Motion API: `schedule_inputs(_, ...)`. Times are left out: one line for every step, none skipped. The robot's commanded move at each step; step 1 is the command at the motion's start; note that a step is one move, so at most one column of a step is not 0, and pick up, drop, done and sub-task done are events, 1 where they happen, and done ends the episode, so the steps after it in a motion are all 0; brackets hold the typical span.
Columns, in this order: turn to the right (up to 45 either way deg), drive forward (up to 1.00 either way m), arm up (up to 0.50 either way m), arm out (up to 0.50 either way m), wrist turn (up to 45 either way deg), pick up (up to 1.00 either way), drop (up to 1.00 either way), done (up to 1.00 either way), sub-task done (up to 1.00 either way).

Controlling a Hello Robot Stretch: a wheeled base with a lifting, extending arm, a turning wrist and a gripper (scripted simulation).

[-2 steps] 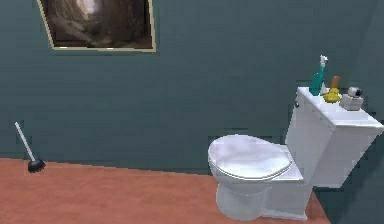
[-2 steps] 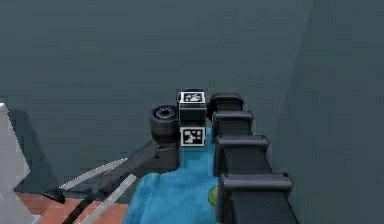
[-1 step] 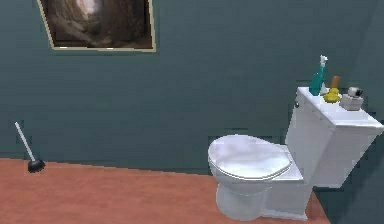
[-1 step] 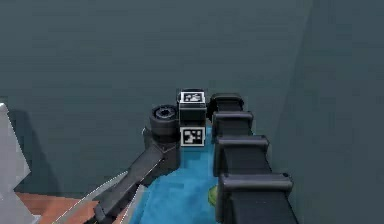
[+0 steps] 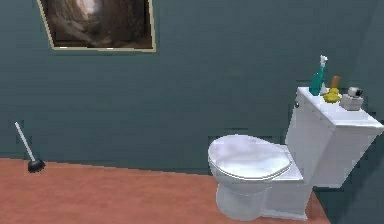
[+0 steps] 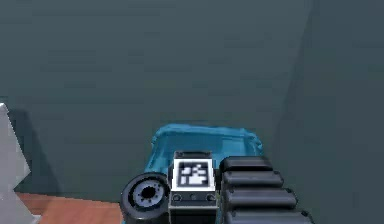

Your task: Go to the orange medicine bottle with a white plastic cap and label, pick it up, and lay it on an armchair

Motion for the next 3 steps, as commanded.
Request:
schedule_inputs(-45.0, 0.0, 0.0, 0.0, 0.0, 0.0, 0.0, 0.0, 0.0)
schedule_inputs(-27.0, 0.0, 0.0, 0.0, 0.0, 0.0, 0.0, 0.0, 0.0)
schedule_inputs(0.0, 0.1, 0.0, 0.0, 0.0, 0.0, 0.0, 0.0, 0.0)
